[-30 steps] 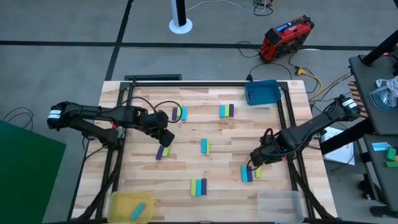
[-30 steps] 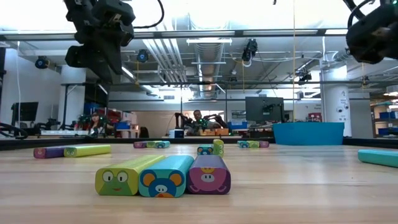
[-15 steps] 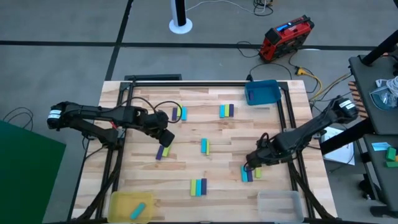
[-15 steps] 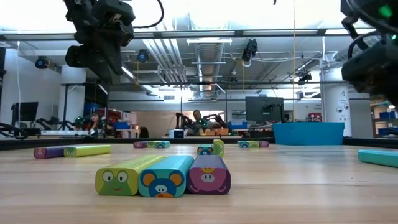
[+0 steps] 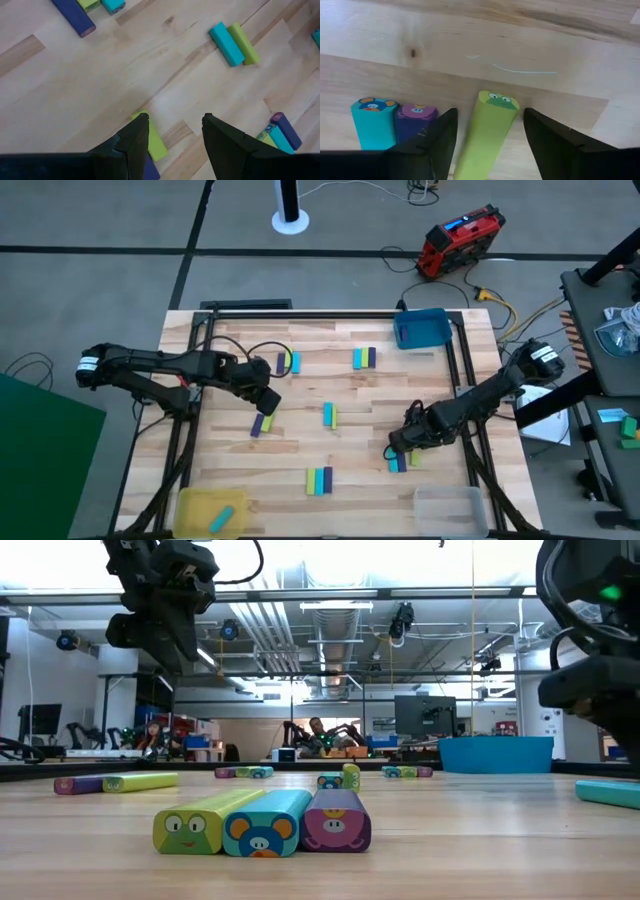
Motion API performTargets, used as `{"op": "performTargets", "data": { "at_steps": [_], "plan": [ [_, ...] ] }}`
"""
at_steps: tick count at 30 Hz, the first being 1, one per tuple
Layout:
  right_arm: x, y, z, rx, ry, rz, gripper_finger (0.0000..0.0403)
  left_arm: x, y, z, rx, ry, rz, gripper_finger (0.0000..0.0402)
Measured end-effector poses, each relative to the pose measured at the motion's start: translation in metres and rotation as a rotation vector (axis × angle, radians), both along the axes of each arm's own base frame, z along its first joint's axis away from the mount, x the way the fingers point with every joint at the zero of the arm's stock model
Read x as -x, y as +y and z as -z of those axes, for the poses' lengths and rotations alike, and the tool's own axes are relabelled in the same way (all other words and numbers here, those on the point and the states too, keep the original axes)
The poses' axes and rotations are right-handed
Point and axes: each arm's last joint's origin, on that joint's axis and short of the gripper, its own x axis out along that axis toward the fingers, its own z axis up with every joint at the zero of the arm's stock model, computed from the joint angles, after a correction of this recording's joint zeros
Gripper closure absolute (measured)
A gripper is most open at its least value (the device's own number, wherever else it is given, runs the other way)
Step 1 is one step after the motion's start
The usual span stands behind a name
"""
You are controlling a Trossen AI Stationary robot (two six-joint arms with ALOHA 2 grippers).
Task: Sort blocks
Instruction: Put the green block into the transparent bin
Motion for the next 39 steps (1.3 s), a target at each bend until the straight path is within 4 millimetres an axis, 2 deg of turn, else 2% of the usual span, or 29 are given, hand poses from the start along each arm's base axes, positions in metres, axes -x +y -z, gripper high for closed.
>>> {"op": "performTargets", "data": {
  "at_steps": [4,10,16,19,21,24,28,33,39],
  "plan": [
    [-0.001,0.000,0.004,0.012,0.024,0.000,0.0223,0.000,0.000,0.000,0.000,0.000,0.000,0.0239],
    [-0.001,0.000,0.005,0.021,0.022,-0.012,0.0309,0.000,0.001,0.000,-0.029,0.000,-0.018,0.0239],
    [0.001,-0.001,0.001,0.025,0.012,-0.028,0.0311,0.000,0.001,0.000,-0.043,-0.001,-0.025,0.0239],
    [0.004,-0.003,-0.017,0.070,0.028,-0.044,0.0312,0.000,0.001,0.000,-0.043,-0.001,-0.025,0.0239],
    [0.008,-0.006,-0.037,0.099,0.051,-0.054,0.0312,0.000,0.001,0.000,-0.043,-0.001,-0.024,0.0239],
    [0.005,-0.004,-0.069,0.069,-0.041,-0.110,0.0312,0.000,0.001,0.000,-0.048,-0.002,-0.017,0.0239],
    [0.000,0.002,-0.108,0.025,-0.230,-0.332,0.0312,0.000,0.002,0.000,-0.056,-0.002,-0.005,0.0239],
    [-0.002,0.024,-0.144,0.004,-0.394,-0.673,0.0312,0.000,0.002,0.000,-0.061,0.001,0.004,0.0239],
    [0.003,0.061,-0.162,0.023,-0.510,-1.198,0.0312,0.000,0.002,0.000,-0.063,0.004,0.007,0.0239]
  ]
}}
